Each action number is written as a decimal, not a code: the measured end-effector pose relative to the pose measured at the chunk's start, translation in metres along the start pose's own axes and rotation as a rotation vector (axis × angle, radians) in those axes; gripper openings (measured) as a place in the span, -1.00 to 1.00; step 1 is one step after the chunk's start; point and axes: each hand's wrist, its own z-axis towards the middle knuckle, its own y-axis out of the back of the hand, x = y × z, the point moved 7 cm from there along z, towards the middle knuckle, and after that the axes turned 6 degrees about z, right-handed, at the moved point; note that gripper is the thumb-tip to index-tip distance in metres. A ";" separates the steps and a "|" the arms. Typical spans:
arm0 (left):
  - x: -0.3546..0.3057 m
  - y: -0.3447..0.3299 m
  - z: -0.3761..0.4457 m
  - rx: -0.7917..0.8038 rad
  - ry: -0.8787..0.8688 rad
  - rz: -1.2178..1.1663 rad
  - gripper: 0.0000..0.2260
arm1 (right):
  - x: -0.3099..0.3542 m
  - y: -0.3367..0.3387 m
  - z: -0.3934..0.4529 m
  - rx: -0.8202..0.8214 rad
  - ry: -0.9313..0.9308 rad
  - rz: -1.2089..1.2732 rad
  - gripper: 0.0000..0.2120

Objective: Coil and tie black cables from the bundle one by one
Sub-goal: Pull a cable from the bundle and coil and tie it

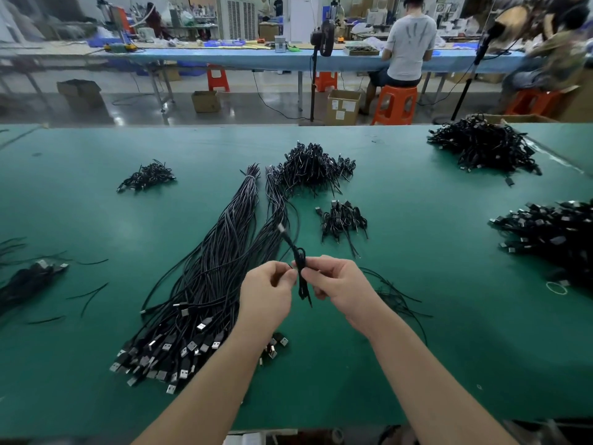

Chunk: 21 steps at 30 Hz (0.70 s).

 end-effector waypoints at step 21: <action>-0.050 0.012 -0.024 -0.164 -0.756 0.460 -0.97 | -0.016 -0.006 -0.008 0.095 -0.469 0.328 -0.78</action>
